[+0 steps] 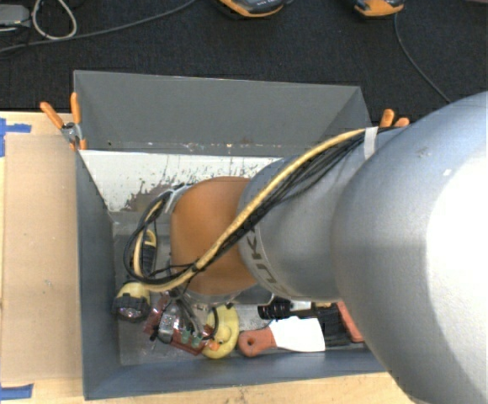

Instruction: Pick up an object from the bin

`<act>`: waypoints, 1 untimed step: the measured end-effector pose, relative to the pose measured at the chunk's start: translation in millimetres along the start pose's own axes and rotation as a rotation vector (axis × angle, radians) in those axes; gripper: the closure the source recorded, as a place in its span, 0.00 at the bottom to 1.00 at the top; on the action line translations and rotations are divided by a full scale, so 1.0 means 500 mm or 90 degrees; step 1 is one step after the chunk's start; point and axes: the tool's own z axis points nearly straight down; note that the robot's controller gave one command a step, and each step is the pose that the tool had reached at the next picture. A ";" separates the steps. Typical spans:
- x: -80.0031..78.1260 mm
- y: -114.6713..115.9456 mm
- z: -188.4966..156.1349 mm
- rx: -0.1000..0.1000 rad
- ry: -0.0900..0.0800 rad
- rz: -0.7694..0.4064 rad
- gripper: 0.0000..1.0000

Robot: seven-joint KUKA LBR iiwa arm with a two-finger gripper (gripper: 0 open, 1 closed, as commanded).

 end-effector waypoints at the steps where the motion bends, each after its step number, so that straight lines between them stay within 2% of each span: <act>1: -0.001 0.000 -0.034 0.000 0.000 0.000 1.00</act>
Offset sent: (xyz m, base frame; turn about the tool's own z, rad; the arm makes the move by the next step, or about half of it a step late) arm 0.0004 0.0001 0.0266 -0.0007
